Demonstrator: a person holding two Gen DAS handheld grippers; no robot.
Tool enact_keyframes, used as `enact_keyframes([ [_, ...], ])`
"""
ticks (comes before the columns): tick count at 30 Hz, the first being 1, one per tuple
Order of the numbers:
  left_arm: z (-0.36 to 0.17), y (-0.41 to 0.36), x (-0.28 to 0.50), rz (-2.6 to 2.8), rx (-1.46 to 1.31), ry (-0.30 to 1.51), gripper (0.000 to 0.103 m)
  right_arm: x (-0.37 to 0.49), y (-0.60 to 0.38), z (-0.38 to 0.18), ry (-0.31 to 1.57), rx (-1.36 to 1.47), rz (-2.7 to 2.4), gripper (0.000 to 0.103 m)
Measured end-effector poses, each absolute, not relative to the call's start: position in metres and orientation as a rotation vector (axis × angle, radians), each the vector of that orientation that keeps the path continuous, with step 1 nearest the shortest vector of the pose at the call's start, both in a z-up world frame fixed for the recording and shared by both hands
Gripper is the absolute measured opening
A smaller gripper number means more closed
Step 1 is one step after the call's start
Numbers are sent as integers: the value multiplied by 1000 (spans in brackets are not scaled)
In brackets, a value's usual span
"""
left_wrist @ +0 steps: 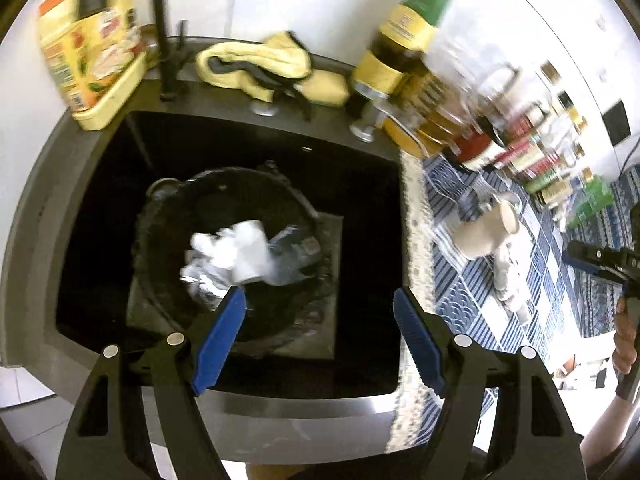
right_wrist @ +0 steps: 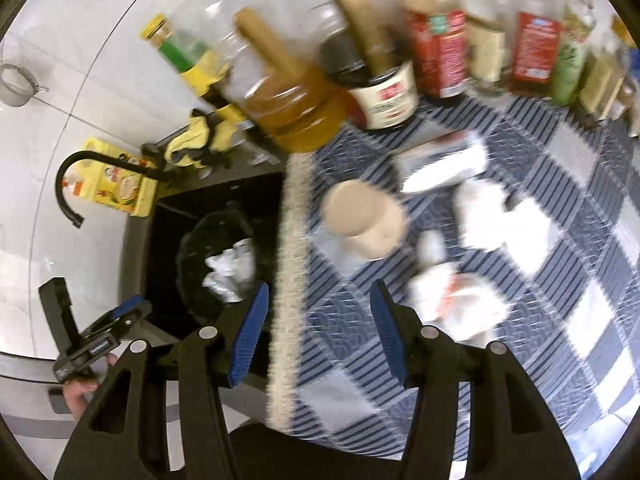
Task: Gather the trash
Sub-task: 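Move both tools back from the bin to the tablecloth, then grasp the white orange-cuffed glove with the left tool while the right tool grasps white tissue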
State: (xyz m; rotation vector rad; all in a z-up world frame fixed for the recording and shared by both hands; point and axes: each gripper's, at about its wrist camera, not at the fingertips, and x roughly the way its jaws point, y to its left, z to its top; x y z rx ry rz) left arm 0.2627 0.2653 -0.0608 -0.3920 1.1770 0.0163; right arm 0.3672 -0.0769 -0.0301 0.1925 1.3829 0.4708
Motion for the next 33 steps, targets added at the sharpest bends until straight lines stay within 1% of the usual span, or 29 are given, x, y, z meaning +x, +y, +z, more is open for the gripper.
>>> enact_keyframes([
  [10, -52, 159, 283, -74, -337, 1144, 74, 407, -175, -47, 1425, 140, 424, 54],
  [15, -53, 115, 294, -86, -337, 1148, 74, 425, -201, -61, 1450, 119, 421, 56],
  [17, -57, 100, 296, -90, -349, 1153, 74, 431, -204, -68, 1463, 103, 433, 57],
  [24, -77, 54, 296, -95, -382, 1169, 75, 449, -190, -109, 1578, 103, 524, 57],
  [33, -101, 22, 287, -44, -399, 1220, 75, 471, -153, -153, 1632, -58, 503, 57],
])
